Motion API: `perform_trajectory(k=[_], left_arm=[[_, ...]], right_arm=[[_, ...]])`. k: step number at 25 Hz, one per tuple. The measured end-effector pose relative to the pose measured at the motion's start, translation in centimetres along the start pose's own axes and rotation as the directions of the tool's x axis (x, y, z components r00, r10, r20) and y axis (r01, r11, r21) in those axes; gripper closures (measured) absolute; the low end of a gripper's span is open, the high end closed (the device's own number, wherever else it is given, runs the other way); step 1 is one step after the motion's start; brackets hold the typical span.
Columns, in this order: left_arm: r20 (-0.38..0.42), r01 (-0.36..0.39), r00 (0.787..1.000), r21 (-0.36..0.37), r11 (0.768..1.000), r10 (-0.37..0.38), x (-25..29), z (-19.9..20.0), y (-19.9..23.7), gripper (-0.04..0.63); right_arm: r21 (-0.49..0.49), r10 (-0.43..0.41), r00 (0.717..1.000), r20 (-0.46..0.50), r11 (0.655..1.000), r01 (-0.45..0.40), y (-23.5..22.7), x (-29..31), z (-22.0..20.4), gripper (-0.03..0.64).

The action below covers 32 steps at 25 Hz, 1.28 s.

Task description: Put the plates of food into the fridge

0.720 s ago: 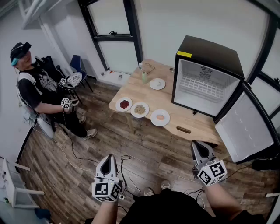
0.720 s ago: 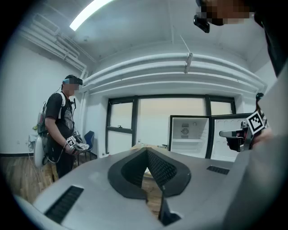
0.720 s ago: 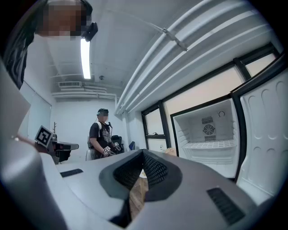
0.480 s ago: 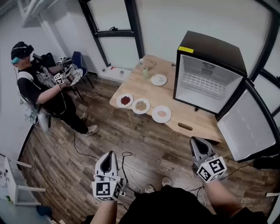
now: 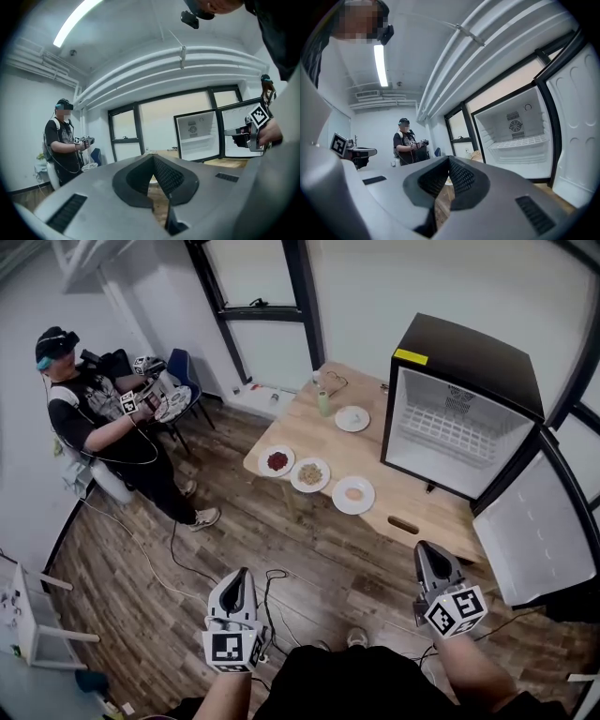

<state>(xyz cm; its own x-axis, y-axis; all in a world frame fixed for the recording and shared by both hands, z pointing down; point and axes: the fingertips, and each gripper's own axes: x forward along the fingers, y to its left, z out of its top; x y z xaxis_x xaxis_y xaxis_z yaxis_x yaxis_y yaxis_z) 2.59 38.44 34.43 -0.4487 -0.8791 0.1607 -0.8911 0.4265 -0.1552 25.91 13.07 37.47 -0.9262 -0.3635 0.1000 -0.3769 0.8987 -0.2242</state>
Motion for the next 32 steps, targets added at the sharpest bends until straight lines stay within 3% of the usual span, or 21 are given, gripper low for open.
perform_trajectory(k=[3,10,16,21,32], left_arm=[[-0.004,0.0,1.0,0.059,0.998,0.0,0.7,0.1,-1.1,0.592],[-0.044,-0.001,0.999,0.01,1.0,0.001,2.4,-1.2,-1.5,0.592],[-0.021,0.106,0.994,0.034,0.994,-0.105,6.8,-1.2,-1.6,0.592],[0.005,0.148,0.989,-0.008,0.989,-0.148,10.4,-0.3,-0.4,0.592],[0.037,0.193,0.981,-0.023,0.981,-0.192,19.4,0.2,6.4,0.592]], right_arm=[[0.01,0.022,1.0,0.012,1.0,-0.022,-1.0,0.2,-0.5,0.601],[0.008,0.018,1.0,0.007,1.0,-0.018,-2.5,1.5,-0.4,0.601],[-0.035,-0.023,1.0,0.011,0.999,0.024,-3.6,3.5,0.2,0.601],[-0.035,-0.077,0.997,0.013,0.996,0.078,-3.8,4.5,0.8,0.601],[-0.025,-0.193,0.981,-0.026,0.981,0.193,-5.0,10.2,-0.5,0.601]])
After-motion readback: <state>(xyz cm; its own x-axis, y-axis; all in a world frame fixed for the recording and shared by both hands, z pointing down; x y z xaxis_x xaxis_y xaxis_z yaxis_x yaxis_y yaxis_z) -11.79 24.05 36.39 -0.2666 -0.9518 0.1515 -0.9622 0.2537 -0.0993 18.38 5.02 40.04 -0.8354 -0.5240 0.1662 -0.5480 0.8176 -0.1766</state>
